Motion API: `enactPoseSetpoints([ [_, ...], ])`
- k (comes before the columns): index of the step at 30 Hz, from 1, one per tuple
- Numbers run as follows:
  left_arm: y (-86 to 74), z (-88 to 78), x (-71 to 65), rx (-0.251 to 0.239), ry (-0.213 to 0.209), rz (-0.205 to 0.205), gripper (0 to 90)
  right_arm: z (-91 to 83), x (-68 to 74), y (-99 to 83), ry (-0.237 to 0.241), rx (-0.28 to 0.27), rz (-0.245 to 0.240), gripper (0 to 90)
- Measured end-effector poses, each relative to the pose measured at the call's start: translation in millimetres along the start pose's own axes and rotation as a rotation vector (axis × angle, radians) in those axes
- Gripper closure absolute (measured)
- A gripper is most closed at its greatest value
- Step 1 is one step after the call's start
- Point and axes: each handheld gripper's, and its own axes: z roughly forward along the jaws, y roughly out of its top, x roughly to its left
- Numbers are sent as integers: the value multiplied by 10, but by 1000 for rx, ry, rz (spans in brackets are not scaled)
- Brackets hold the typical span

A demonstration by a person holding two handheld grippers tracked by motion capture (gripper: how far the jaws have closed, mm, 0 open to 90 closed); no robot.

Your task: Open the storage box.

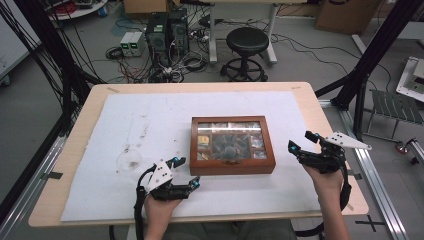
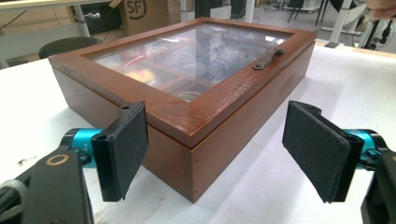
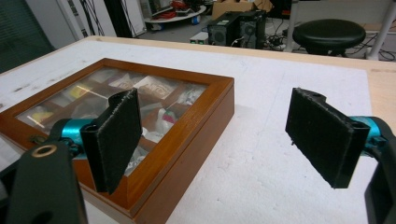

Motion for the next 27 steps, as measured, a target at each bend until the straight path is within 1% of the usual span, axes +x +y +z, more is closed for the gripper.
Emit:
enactPoseSetpoints([
  [1, 0, 0, 0, 0, 0, 0, 230, 0, 0, 0, 0, 0, 0, 189],
  [3, 6, -18, 1, -5, 25, -5, 237, -1, 9, -21, -5, -7, 1, 189],
  [5, 44, -48, 0, -28, 40, -17, 265, -4, 19, -51, -3, -13, 0, 190],
  [6, 84, -61, -2, -36, 52, -11, 274, -5, 18, -65, -4, -13, -6, 190],
  [8, 187, -69, -10, -25, 76, 23, 274, -2, 6, -86, -2, 0, 1, 190],
  [9, 230, -71, -7, -21, 83, 33, 274, -2, -3, -94, -3, 4, 5, 189],
  [10, 259, -75, 6, -20, 84, 28, 274, -3, -9, -101, -4, 6, 6, 190],
  [11, 280, -76, 22, -19, 83, 7, 273, -6, -16, -107, -3, 9, 8, 189],
  [12, 298, -75, 54, -6, 77, -29, 264, -11, -27, -116, 4, 12, 12, 189],
  [13, 298, -75, 54, -6, 77, -29, 264, -11, -27, -116, 4, 12, 12, 189],
  [14, 299, -73, 64, 6, 83, -38, 264, -11, -22, -125, 17, 17, 7, 189],
  [17, 292, -59, 87, 36, 98, -64, 263, 0, -16, -139, 29, 21, -2, 189],
  [19, 288, -41, 96, 61, 105, -73, 264, 27, -9, -160, 43, 33, -8, 189],
  [20, 283, -18, 100, 89, 95, -81, 264, 63, -1, -181, 68, 48, -18, 189],
  [21, 283, -18, 100, 89, 95, -81, 264, 63, -1, -181, 68, 48, -18, 189],
  [22, 276, 0, 96, 114, 91, -84, 263, 102, 19, -199, 93, 66, -36, 190],
  [23, 276, 0, 96, 114, 91, -84, 264, 102, 19, -199, 93, 66, -36, 190],
  [25, 267, 29, 84, 142, 90, -91, 266, 135, 44, -214, 114, 89, -52, 190],
  [27, 257, 67, 65, 174, 85, -88, 281, 161, 70, -226, 129, 111, -69, 190],
])
